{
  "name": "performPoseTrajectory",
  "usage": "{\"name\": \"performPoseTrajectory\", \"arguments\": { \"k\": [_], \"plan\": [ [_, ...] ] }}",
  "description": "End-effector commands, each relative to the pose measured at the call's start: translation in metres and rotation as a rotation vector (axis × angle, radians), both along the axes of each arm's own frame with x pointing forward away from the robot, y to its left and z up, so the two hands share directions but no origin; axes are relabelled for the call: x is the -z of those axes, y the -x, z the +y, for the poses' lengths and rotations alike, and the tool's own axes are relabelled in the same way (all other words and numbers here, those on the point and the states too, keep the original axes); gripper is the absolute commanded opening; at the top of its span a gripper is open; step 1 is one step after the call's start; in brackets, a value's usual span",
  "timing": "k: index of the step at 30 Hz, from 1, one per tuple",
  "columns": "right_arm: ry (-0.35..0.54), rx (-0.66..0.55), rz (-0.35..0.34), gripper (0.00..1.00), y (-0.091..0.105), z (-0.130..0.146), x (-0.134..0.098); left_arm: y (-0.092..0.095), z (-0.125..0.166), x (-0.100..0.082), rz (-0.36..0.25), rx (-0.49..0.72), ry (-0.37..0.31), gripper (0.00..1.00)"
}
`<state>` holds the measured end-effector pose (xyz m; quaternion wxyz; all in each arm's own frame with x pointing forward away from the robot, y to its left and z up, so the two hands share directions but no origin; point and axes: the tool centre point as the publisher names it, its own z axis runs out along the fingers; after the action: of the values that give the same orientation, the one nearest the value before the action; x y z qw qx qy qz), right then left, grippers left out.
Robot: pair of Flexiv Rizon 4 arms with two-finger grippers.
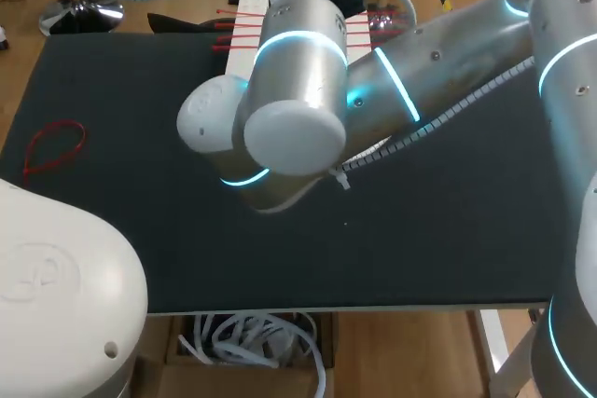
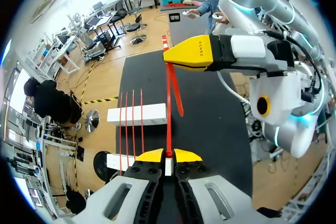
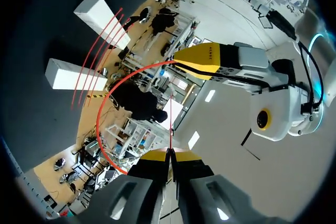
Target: Grab the tape and strap the tape.
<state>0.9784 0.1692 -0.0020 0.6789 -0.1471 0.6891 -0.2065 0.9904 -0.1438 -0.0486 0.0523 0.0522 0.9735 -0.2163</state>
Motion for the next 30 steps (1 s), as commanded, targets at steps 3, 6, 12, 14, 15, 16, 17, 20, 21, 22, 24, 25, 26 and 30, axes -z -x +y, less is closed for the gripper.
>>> {"name": "performPoseTrajectory", "arguments": {
  "k": [3, 6, 12, 14, 15, 16, 17, 20, 21, 22, 24, 25, 26, 30],
  "plan": [
    [-0.055, 0.054, -0.029, 0.0, -0.003, 0.004, 0.004, 0.0, 0.0, -0.001, 0.001, -0.001, -0.004, 0.0],
    [-0.068, 0.072, -0.032, 0.0, -0.003, 0.001, 0.004, 0.0, 0.0, -0.001, 0.001, -0.001, -0.004, 0.0],
    [-0.072, 0.093, -0.046, 0.0, -0.006, -0.003, 0.0, 0.0, 0.0, -0.001, 0.001, -0.001, -0.004, 0.0],
    [-0.08, 0.093, -0.052, 0.0, -0.007, -0.003, -0.002, 0.0, 0.0, -0.001, 0.001, -0.001, -0.004, 0.0],
    [-0.085, 0.098, -0.053, 0.0, -0.008, -0.003, -0.003, 0.0, 0.0, -0.001, 0.001, -0.001, -0.004, 0.0],
    [-0.094, 0.1, -0.052, 0.0, -0.009, -0.003, -0.004, 0.0, 0.0, -0.001, 0.001, -0.001, -0.004, 0.0],
    [-0.096, 0.1, -0.052, 0.0, -0.009, -0.003, -0.006, 0.0, 0.0, -0.001, 0.001, -0.001, -0.004, 0.0],
    [-0.104, 0.097, -0.057, 0.0, -0.008, -0.002, -0.01, 0.0, 0.0, -0.001, 0.001, -0.001, -0.004, 0.0],
    [-0.103, 0.096, -0.058, 0.0, -0.006, -0.001, -0.011, 0.0, 0.0, -0.001, 0.001, -0.001, -0.004, 0.0],
    [-0.104, 0.095, -0.06, 0.0, -0.006, -0.001, -0.011, 0.0, 0.0, -0.001, 0.001, -0.001, -0.004, 0.0],
    [-0.107, 0.094, -0.059, 0.0, -0.005, 0.0, -0.01, 0.0, 0.0, -0.001, 0.001, -0.001, -0.004, 0.0],
    [-0.107, 0.093, -0.059, 0.0, -0.005, 0.0, -0.009, 0.0, 0.0, -0.001, 0.001, -0.001, -0.004, 0.0],
    [-0.107, 0.091, -0.058, 0.0, -0.005, 0.0, -0.008, 0.0, 0.0, -0.001, 0.001, -0.001, -0.004, 0.0],
    [-0.096, 0.09, -0.056, 0.0, -0.003, 0.002, -0.005, 0.0, 0.0, -0.001, 0.001, -0.001, -0.004, 0.0]
  ]
}}
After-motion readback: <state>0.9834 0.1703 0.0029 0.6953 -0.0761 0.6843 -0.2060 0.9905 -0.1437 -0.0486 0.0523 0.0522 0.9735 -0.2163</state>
